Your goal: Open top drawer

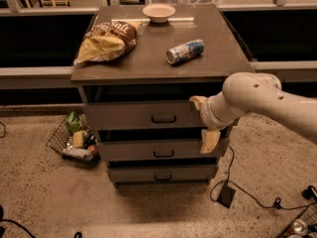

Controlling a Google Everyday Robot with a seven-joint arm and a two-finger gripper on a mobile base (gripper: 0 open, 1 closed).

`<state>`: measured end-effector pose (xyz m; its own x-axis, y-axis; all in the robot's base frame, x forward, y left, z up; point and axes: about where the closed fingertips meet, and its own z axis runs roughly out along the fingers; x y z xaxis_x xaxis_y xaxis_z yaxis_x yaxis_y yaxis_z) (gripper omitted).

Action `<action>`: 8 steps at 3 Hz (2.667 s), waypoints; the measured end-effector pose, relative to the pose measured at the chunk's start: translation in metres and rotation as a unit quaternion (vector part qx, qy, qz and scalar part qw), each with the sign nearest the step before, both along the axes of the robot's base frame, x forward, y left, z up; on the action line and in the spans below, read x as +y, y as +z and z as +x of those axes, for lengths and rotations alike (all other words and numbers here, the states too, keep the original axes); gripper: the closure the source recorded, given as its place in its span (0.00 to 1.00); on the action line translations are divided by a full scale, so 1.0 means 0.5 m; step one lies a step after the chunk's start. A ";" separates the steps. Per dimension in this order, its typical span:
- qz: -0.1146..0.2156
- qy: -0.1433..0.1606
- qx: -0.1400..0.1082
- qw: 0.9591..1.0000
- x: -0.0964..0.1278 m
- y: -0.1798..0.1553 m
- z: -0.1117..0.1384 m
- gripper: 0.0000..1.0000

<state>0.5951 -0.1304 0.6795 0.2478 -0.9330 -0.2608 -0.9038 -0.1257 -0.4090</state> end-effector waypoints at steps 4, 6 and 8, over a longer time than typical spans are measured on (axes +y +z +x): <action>-0.026 -0.019 0.026 0.999 0.004 -0.057 0.137 0.00; -0.017 -0.060 0.085 0.994 -0.039 -0.095 0.185 0.00; -0.018 -0.059 0.091 0.994 -0.036 -0.071 0.172 0.42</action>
Offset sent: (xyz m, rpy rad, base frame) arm 0.0588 0.0176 -0.0082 -0.0274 -0.0122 0.0752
